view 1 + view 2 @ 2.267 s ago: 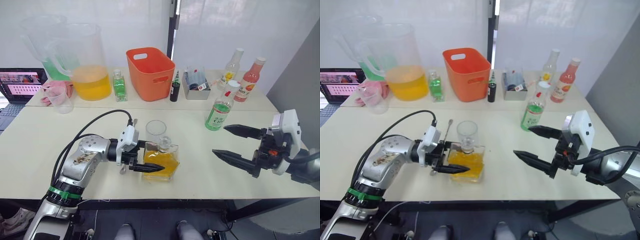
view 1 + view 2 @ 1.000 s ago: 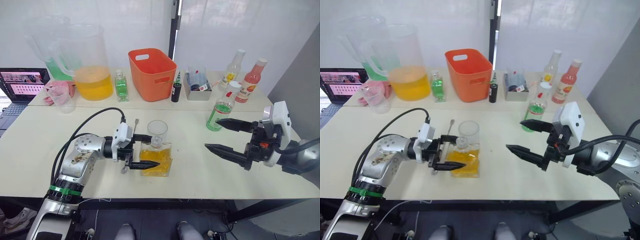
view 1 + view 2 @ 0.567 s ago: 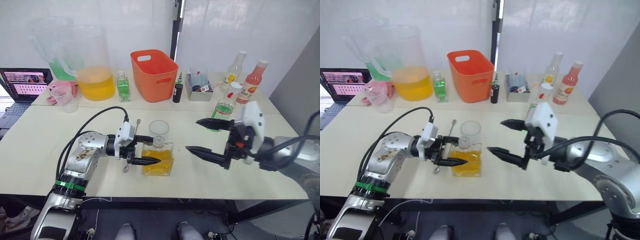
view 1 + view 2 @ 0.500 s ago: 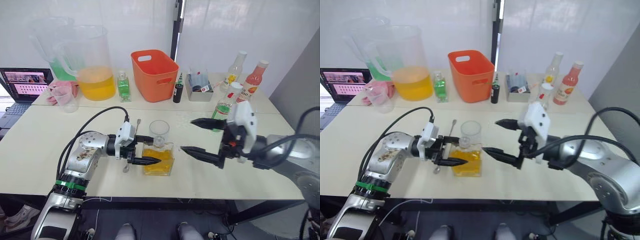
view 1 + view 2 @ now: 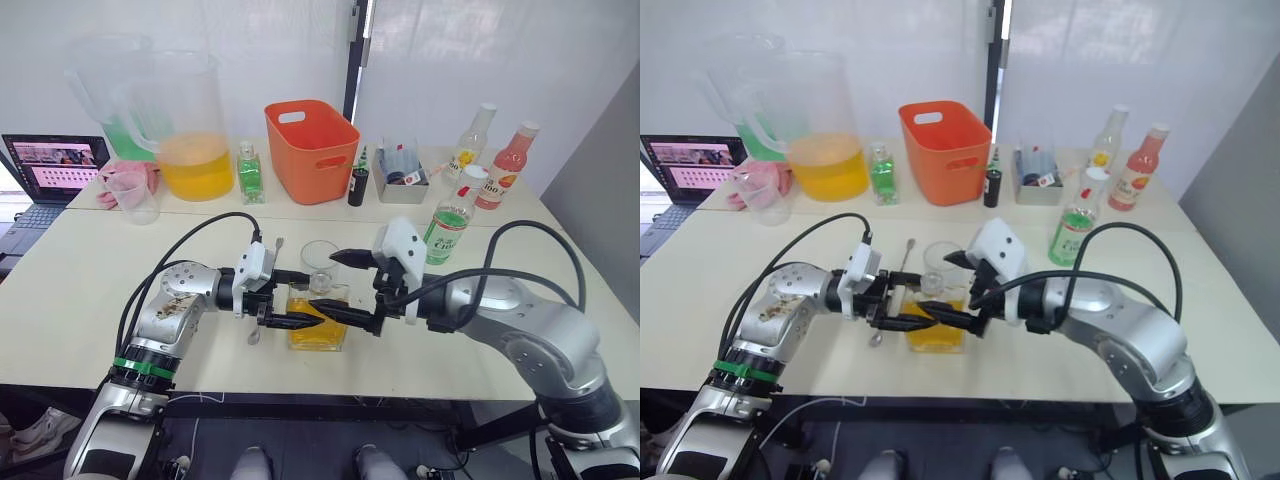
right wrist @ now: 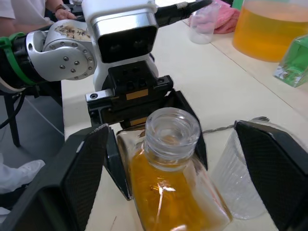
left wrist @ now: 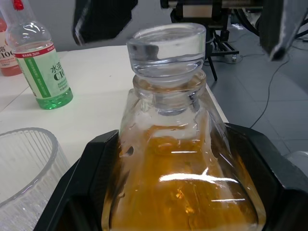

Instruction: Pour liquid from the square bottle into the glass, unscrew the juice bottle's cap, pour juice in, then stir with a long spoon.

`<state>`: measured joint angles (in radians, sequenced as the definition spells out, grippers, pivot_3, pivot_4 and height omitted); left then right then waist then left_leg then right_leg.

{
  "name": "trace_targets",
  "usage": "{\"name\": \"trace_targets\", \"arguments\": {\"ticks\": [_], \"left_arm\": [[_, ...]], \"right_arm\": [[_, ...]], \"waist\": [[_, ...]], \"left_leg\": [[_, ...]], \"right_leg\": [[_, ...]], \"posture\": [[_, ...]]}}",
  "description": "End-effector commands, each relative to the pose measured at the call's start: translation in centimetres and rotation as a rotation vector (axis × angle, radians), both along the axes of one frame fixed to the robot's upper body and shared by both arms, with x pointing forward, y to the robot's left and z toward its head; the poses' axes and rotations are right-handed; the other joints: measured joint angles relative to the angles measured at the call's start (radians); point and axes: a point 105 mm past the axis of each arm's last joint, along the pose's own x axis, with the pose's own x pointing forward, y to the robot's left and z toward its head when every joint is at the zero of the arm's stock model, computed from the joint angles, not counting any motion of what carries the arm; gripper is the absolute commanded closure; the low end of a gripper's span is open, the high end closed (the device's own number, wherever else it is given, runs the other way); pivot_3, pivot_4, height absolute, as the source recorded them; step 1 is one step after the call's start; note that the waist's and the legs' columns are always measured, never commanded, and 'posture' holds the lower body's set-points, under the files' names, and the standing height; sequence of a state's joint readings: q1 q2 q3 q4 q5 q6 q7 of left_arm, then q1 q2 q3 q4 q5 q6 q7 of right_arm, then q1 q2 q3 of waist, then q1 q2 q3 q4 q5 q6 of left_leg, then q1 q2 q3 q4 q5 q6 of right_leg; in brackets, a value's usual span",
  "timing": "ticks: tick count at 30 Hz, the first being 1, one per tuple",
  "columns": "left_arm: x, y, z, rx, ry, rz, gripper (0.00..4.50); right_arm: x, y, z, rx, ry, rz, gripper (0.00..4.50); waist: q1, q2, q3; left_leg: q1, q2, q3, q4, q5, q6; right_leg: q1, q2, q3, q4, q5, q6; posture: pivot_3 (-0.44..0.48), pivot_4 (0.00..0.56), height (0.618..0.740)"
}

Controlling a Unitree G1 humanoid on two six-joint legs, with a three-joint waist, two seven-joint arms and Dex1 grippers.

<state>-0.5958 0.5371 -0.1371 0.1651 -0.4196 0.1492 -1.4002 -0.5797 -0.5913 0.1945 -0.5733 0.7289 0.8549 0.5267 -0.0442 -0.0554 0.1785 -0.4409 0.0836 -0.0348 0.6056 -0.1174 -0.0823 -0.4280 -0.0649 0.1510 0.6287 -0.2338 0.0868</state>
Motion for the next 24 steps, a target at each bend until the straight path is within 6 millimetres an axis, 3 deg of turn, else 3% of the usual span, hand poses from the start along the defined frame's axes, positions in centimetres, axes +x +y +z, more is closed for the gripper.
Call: {"name": "trace_targets", "arguments": {"ticks": [1, 3, 10, 14, 24], "left_arm": [[0.37, -0.31, 0.32, 0.028, -0.042, 0.022, 1.72], [0.36, -0.34, 0.32, 0.029, -0.041, 0.022, 1.72], [0.44, -0.43, 0.32, 0.036, -0.046, 0.024, 1.72], [0.42, -0.54, 0.41, 0.038, -0.053, 0.021, 1.72], [0.65, -0.29, -0.07, 0.061, -0.058, 0.047, 1.72]], "right_arm": [[0.09, 0.17, 1.10, 0.019, -0.058, -0.004, 1.54], [0.15, 0.24, 1.03, 0.020, -0.060, -0.008, 2.22], [0.18, 0.45, 1.22, 0.060, -0.054, -0.012, 2.22], [0.16, 0.50, 1.29, 0.077, -0.045, -0.013, 3.42], [-0.23, 0.57, 1.98, 0.119, -0.041, 0.015, 3.44]], "waist": [[0.000, 0.000, 0.000], [0.000, 0.000, 0.000], [0.000, 0.000, 0.000], [0.000, 0.000, 0.000], [-0.001, 0.000, 0.000]], "left_leg": [[0.000, 0.000, 0.000, 0.000, 0.000, 0.000], [0.000, 0.000, 0.000, 0.000, 0.000, 0.000], [0.000, 0.000, 0.000, 0.000, 0.000, 0.000], [0.000, 0.000, 0.000, 0.000, 0.000, 0.000], [0.000, 0.000, 0.000, 0.000, 0.000, 0.000]], "right_leg": [[0.000, 0.000, 0.000, 0.000, 0.000, 0.000], [0.000, 0.000, 0.000, 0.000, 0.000, 0.000], [0.000, 0.000, 0.000, 0.000, 0.000, 0.000], [0.000, 0.000, 0.000, 0.000, 0.000, 0.000], [0.000, 0.000, 0.000, 0.000, 0.000, 0.000]], "posture": [[0.000, 0.150, 0.740], [0.000, 0.150, 0.740], [0.000, 0.150, 0.740], [0.000, 0.150, 0.740], [0.000, 0.150, 0.740]]}}
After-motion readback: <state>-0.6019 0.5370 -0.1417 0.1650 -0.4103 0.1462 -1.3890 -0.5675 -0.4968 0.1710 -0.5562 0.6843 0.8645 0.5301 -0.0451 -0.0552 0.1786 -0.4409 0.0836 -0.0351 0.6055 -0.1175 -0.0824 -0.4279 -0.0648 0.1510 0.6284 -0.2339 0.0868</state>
